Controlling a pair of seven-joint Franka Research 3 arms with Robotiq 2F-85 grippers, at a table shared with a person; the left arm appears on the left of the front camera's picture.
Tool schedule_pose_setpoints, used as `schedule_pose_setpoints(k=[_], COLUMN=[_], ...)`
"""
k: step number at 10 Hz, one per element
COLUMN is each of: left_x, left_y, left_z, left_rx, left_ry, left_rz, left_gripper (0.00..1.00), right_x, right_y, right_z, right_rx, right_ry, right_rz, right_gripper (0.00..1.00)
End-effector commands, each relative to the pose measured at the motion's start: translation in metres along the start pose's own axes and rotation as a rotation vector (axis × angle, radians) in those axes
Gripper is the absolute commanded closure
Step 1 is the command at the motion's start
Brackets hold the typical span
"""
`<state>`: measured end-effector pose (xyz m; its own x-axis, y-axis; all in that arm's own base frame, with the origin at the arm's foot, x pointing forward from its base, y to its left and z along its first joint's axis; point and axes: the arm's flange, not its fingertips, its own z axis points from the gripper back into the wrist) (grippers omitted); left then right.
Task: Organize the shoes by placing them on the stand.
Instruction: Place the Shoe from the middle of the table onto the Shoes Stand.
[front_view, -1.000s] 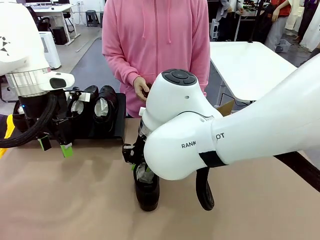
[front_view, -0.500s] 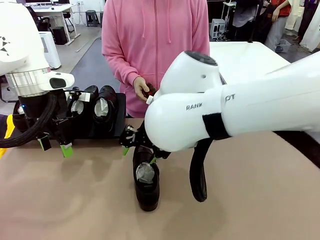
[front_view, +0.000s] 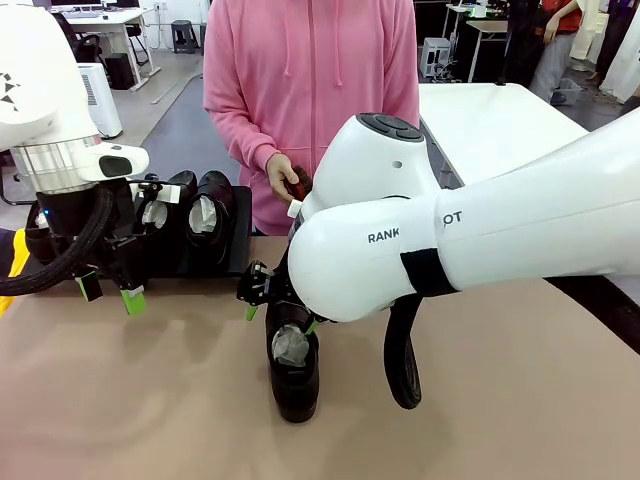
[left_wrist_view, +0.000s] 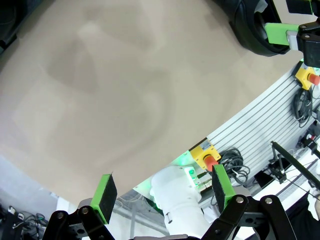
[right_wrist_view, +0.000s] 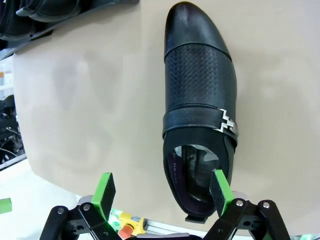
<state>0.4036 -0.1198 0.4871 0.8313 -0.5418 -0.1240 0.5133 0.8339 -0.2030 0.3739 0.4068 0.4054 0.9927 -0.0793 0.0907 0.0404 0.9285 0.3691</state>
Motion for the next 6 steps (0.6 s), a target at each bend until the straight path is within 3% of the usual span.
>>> schedule_pose_setpoints(k=[1,4,5,6], left_x=[-0.004,0.000,0.002,0.000], left_y=[0.000,0.000,-0.016,-0.032], left_z=[0.000,0.000,-0.010,-0.014], left_rx=[-0.009,0.000,0.033,0.084], left_ry=[-0.005,0.000,-0.016,-0.072], left_rz=[-0.005,0.000,-0.001,0.036], left_gripper=[0.01,0.01,0.01,0.01], right_x=[-0.002,0.000,-0.002,0.005], right_y=[0.006,0.000,-0.011,-0.032], right_z=[-0.001,0.000,0.016,0.045], right_rx=[-0.004,0.001,0.043,0.070], right_ry=[-0.029,-0.001,-0.005,-0.080], right_rz=[-0.021,-0.002,-0.024,-0.086], right_gripper=[0.00,0.00,0.00,0.00])
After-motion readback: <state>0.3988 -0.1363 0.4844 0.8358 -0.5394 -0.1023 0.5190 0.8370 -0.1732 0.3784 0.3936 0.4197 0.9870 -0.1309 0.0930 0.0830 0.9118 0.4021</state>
